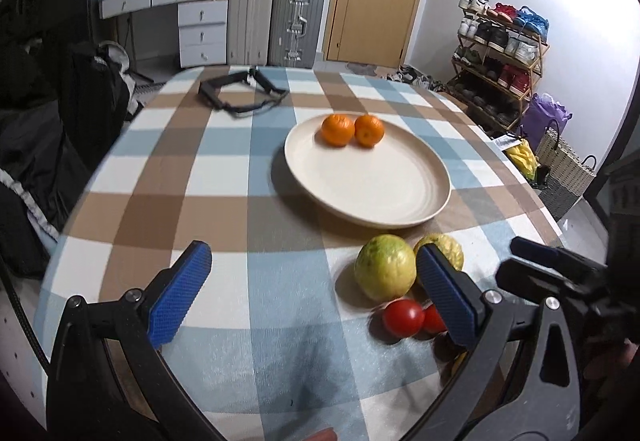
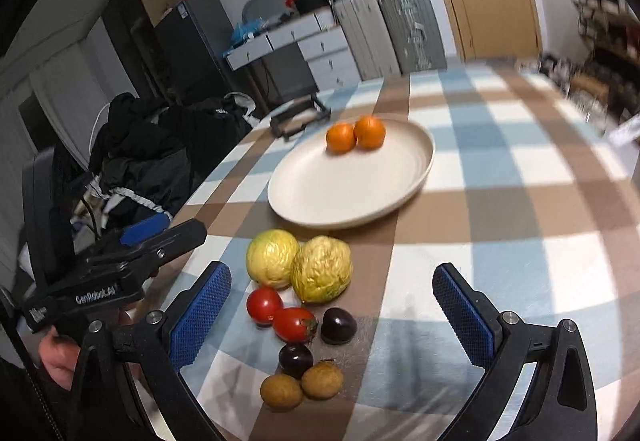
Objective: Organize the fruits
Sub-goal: 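Move both tools back toward the remaining fruits beside the plate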
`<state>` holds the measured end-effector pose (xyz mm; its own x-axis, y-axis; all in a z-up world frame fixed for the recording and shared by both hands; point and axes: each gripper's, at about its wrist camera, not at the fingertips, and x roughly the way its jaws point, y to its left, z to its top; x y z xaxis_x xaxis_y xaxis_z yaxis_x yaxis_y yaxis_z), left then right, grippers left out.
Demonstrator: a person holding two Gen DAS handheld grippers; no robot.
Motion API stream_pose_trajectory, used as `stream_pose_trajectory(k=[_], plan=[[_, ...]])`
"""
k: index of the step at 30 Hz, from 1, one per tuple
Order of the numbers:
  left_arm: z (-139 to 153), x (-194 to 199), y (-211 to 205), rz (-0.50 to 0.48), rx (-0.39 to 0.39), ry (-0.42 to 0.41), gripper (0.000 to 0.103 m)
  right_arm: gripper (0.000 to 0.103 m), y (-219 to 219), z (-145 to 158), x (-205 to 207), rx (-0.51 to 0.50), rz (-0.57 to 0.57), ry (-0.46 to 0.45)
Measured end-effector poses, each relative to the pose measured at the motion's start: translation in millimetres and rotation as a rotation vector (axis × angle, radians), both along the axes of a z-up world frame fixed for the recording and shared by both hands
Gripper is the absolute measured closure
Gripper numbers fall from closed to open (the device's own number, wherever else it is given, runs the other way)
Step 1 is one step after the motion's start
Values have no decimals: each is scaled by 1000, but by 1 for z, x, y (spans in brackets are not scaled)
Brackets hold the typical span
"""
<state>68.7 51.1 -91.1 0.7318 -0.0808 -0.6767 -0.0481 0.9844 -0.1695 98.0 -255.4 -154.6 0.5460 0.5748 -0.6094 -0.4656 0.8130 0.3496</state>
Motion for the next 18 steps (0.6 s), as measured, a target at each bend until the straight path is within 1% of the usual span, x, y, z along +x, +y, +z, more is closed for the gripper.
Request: stream_pose_trajectory(k=[2, 4, 8, 12, 14, 15, 16, 17, 18], plan=[[-5, 2, 5, -6, -23, 12, 1, 0, 2, -10, 11, 17, 2, 62], [-10, 4, 8, -13, -40, 24, 1, 0, 4, -18, 20, 36, 7, 104], [-15, 8, 11, -20, -46, 31, 1, 0, 8, -27, 30, 66, 18, 143], [-19, 11, 11, -33, -54, 41, 1, 2, 16, -29, 36, 55, 40, 140], [-20, 13, 14, -34, -75, 46, 1, 7, 19, -30, 38, 45, 47, 140], [-20, 11, 14, -33, -82, 46, 1, 16, 22, -31, 39, 41, 57, 143], [-20, 12, 15, -31, -92, 46, 1, 23, 23, -32, 39, 33, 62, 147], [-20, 12, 17, -28, -98, 44, 1, 24, 26, -34, 41, 15, 67, 152], [-21, 13, 18, -25, -106, 44, 1, 29, 28, -35, 42, 3, 73, 154]])
